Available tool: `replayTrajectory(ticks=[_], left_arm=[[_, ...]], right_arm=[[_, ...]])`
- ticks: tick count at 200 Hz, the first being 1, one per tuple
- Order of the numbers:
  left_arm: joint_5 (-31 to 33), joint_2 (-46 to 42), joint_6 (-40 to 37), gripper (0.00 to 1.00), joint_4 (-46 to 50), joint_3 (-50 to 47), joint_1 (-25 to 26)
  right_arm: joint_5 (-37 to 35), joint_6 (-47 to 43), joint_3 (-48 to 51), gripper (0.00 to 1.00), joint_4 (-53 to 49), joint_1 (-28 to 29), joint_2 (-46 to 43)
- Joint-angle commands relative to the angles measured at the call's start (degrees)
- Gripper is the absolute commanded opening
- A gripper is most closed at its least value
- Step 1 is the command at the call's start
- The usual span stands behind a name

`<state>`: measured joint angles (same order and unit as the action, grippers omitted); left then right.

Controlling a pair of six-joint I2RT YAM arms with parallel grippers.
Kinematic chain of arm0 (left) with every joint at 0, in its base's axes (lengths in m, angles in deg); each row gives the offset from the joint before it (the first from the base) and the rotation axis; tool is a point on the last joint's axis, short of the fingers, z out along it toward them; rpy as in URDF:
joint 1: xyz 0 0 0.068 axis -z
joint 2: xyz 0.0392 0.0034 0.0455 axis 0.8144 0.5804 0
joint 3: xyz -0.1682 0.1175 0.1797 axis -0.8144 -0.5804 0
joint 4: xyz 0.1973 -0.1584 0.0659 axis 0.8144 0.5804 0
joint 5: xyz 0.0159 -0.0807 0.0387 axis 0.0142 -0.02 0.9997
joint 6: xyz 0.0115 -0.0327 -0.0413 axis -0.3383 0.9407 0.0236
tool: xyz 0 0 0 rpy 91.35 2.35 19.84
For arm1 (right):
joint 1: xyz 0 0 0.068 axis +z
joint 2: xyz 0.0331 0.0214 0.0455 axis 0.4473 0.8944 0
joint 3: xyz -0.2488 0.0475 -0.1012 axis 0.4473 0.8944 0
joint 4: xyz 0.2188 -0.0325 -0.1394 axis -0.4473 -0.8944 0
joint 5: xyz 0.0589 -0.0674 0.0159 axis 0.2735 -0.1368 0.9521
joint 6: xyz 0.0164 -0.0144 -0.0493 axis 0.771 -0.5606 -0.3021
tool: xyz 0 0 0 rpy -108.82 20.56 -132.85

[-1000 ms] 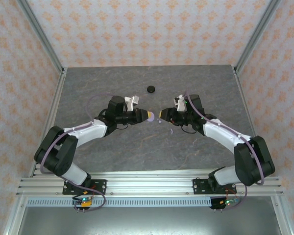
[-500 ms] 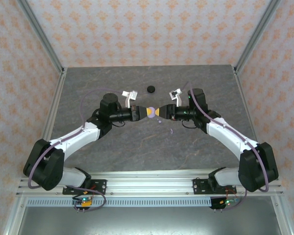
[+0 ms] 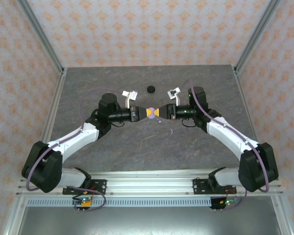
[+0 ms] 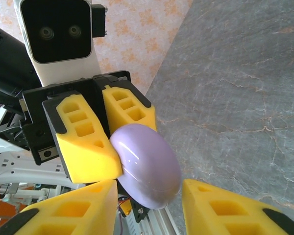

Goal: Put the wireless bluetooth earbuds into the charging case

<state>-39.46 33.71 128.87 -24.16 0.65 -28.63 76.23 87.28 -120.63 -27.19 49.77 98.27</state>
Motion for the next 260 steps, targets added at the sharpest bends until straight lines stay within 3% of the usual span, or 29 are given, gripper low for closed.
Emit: replayTrajectory(ticks=[1, 89, 148, 190, 220, 260], left_arm=[[-1.8, -2.1, -0.8, 0.18, -2.5, 2.3, 0.6], [-2.1, -2.2, -1.3, 0.18, -2.1, 3.7, 1.8], [-1.0, -1.9, -3.7, 0.19, 2.1, 4.2, 1.8], [0.0, -2.8, -6.7, 0.48, 6.9, 4.2, 1.8], [-0.6, -3.1, -8.3, 0.52, 9.2, 4.3, 1.9], [-0.5, -2.8, -9.6, 0.49, 11.3, 5.1, 1.8]], right_arm=[[2.9, -0.7, -2.6, 0.39, 3.0, -0.1, -0.5], [4.6, -1.4, -3.8, 0.39, 2.6, 0.4, 1.1], [2.9, -2.4, -4.7, 0.22, 0.6, 0.5, 0.1], [1.7, -3.7, -5.7, 0.18, -2.9, 0.6, -0.6], [1.9, -4.7, -6.7, 0.18, -4.9, 0.6, -0.9], [3.1, -6.6, -7.9, 0.18, -8.2, 0.8, -0.8]])
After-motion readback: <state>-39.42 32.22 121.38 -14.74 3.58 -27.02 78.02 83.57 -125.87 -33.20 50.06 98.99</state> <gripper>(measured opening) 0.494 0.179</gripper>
